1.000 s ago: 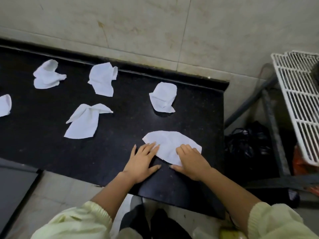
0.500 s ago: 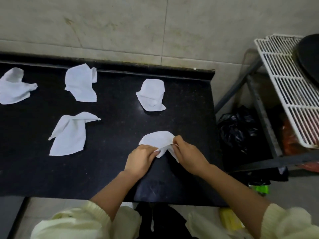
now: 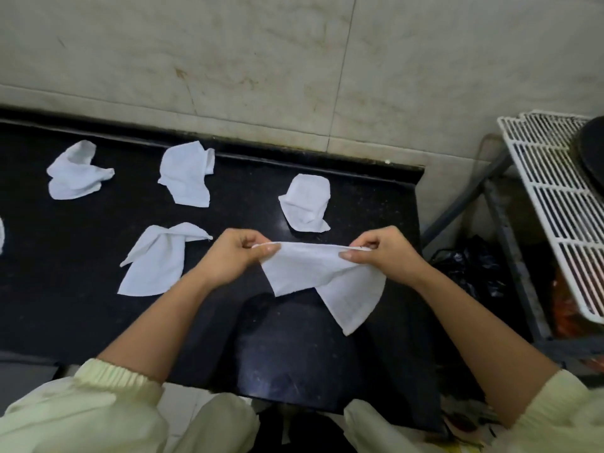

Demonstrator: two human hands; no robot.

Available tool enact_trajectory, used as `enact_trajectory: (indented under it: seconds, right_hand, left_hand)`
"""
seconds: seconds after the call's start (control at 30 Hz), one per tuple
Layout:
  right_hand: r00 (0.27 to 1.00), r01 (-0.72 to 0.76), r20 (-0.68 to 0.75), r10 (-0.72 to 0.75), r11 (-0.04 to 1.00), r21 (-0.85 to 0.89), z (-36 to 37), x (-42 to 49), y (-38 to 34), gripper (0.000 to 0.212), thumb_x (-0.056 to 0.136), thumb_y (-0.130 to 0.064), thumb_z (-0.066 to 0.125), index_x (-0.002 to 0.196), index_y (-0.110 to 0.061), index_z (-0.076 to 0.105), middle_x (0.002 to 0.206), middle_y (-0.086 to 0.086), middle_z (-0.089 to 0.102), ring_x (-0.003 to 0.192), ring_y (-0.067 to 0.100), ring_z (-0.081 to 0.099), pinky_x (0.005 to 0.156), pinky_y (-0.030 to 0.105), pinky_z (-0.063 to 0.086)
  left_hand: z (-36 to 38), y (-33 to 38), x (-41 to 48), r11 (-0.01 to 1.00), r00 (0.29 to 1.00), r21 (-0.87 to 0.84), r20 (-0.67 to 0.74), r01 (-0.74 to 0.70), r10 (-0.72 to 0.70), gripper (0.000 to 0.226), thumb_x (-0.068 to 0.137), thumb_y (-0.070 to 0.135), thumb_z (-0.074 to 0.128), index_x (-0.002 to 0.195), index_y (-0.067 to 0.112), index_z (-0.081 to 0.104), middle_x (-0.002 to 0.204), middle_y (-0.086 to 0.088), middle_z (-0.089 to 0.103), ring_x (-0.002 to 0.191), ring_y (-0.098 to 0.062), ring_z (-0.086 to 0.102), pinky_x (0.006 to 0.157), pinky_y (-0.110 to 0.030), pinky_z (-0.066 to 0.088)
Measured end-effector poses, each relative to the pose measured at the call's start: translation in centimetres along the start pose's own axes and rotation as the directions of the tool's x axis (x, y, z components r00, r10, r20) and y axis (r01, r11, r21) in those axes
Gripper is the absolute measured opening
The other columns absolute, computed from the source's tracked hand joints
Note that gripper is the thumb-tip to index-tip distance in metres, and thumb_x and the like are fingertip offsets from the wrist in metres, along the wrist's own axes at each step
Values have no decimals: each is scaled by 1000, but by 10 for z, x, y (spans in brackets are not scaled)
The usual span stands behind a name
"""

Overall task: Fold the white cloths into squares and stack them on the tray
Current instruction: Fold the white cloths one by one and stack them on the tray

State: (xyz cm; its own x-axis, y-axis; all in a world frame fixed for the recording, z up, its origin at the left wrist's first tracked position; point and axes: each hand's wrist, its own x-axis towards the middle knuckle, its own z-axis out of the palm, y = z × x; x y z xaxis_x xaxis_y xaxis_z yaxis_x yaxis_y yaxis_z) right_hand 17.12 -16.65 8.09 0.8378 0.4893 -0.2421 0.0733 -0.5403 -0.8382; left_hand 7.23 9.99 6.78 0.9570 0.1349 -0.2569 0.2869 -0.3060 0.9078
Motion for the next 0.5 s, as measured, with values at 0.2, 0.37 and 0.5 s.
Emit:
enact_trajectory:
  seconds: [0.2,0.37,0.5]
  right_hand:
    - [996,66,-72,-50,968,241,-21,10,-43,12,74,-26,81,69,-17,75,70,-2,73,67,8,67,64,21,53]
    - [993,99,16,-114,917,387,-34,9,-52,6,72,-21,77,73,-16,76,76,3,73,74,13,66,69,22,51]
    - [976,-57,216,-32,919,391,-26,-1,-28,6,72,-14,73,76,-9,76,78,7,72,74,14,66,71,22,53]
  left_hand:
    - [-19,43,-3,952,964,-280,-260,-127,52,17,84,22,72,80,5,71,73,-3,69,73,-13,64,76,-29,55]
    - [-39,51,-18,889,975,-421,-198,-181,104,23,76,35,73,74,13,70,70,1,67,68,-9,63,67,-20,53]
    - [-41,14,-33,884,999,-466,9,-38,48,44,51,56,87,64,17,70,69,1,64,68,-7,60,67,-19,52]
